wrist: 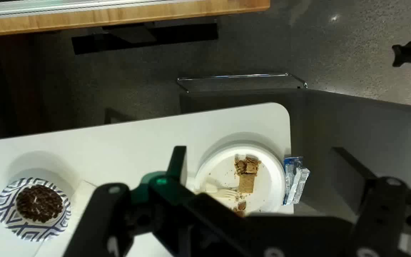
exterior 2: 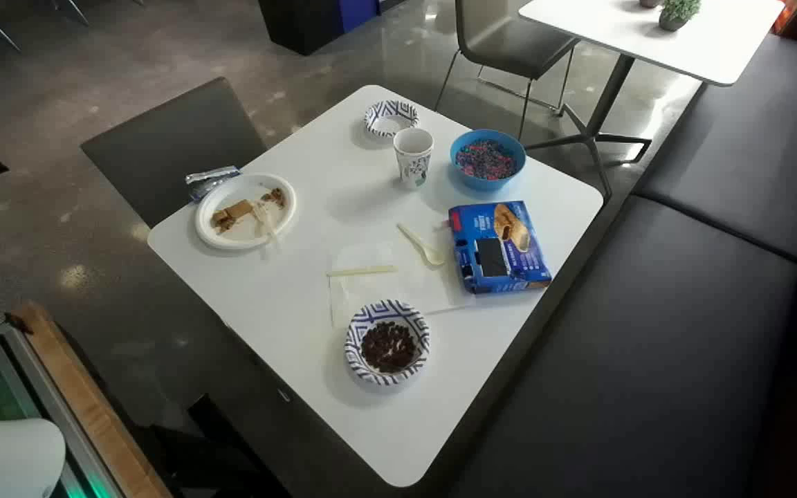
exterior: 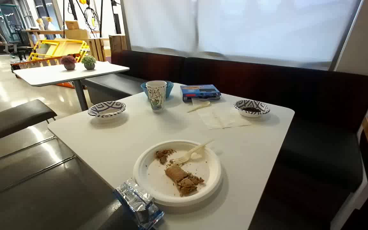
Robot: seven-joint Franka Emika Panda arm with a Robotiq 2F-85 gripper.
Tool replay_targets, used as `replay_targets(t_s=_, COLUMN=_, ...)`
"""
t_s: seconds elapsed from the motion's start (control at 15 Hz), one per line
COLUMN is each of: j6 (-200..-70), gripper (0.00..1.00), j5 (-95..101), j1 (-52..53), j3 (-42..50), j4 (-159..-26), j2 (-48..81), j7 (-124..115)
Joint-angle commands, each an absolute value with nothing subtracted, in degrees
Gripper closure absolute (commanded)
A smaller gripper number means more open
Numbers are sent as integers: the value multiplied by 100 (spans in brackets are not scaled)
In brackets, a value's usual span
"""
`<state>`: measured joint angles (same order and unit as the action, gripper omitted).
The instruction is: Move the empty plastic pack of snack forward
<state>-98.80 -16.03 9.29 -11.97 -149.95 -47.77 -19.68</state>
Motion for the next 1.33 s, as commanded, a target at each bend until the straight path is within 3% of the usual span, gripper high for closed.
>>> replay_targets(t_s=0.0, j6=-9851, gripper=0, j5=-1651, j1=832, j3=-1267, j4=-14981, j2=-4787, j7=-1912)
replay_targets(t_s=0.87, j6=-9851, gripper=0, j5=-1651, j1=832, j3=-1267, j4=-14981, j2=-4788, j7=-1911)
replay_targets(t_s=1.27, j6=-9735, gripper=0, j5=-1550, j1=928, j3=-1972, j4=-14144, j2=-3875, j7=-2281)
